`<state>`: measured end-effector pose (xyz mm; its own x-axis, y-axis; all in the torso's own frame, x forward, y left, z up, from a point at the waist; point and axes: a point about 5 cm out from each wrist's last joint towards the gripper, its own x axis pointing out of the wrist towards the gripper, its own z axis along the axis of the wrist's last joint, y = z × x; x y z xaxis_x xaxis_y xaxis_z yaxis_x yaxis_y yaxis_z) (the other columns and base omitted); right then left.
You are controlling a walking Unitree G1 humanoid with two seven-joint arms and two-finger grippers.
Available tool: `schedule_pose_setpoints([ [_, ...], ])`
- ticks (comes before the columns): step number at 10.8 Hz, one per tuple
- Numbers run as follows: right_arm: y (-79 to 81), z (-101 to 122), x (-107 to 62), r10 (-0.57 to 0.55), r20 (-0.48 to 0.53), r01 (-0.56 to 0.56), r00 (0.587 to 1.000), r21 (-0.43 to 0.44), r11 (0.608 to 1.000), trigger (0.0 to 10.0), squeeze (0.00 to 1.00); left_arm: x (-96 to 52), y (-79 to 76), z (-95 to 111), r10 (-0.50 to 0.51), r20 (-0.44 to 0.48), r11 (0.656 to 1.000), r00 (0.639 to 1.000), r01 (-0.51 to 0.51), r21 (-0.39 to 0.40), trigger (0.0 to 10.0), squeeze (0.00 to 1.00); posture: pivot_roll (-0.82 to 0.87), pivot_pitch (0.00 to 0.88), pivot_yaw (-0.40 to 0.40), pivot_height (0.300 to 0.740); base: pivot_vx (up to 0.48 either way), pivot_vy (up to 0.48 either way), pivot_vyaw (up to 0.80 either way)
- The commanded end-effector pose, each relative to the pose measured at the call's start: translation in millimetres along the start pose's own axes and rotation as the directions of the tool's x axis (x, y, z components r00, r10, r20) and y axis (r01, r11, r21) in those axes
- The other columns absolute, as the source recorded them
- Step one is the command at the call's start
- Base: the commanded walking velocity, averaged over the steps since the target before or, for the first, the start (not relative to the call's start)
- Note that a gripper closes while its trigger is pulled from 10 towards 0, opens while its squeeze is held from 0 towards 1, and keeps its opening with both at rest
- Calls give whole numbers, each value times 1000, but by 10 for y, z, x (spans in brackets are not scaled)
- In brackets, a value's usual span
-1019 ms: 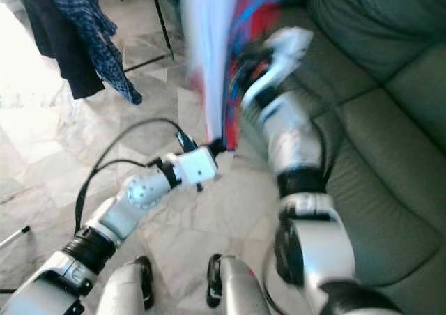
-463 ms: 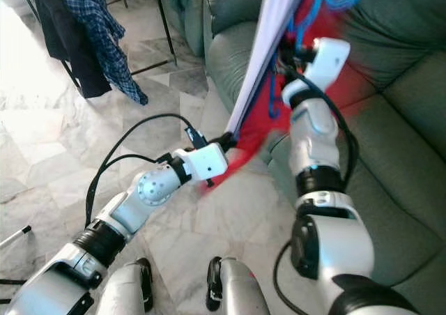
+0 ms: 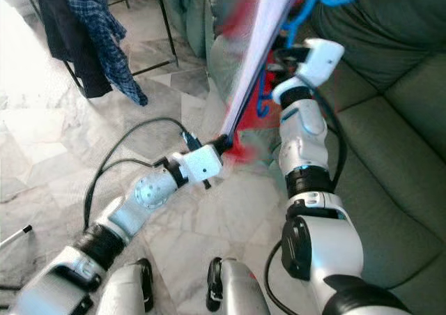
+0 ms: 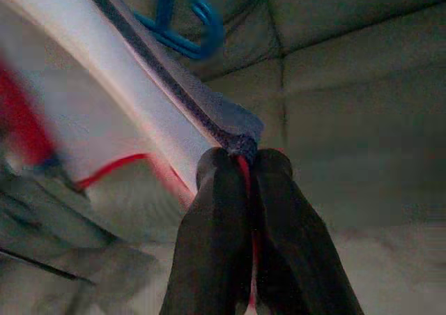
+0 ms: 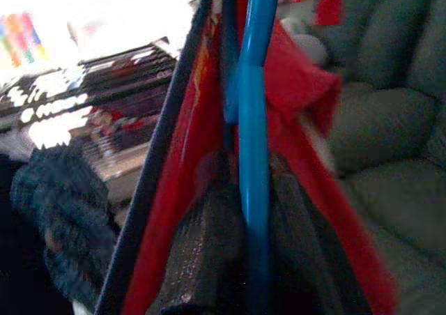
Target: Hang hanger
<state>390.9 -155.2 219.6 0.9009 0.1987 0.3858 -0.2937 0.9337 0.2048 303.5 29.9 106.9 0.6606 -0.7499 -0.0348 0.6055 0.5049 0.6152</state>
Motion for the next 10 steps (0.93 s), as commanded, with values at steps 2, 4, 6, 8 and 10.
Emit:
schedule_pose_setpoints([
  [2,5,353,-1,61,169,-44,984,-104,994,10000,0,-210,-333,-376,-137,-152,990,979,129,-62,10000,0,-48,150,-94,740,0,0,0],
  [4,168,171,-263,203,122,-183,971,-162,970,10000,0,-255,-315,-490,-102,-199,991,975,82,-104,10000,1000,-52,160,-86,740,0,0,0],
  [6,363,81,-464,300,114,-271,947,-216,938,10000,0,-243,-222,-543,-54,-222,997,973,39,-70,10000,1000,-59,175,-76,740,0,0,0],
  [8,477,19,-586,341,113,-310,933,-228,923,10000,0,-251,-152,-589,-15,-243,999,970,3,-50,10000,1000,-60,168,-69,740,0,0,0],
  [10,404,-60,-759,339,79,-313,937,-236,920,10000,0,-411,30,-712,96,-284,994,954,-108,-25,10000,1000,-51,163,-68,740,0,0,0],
])
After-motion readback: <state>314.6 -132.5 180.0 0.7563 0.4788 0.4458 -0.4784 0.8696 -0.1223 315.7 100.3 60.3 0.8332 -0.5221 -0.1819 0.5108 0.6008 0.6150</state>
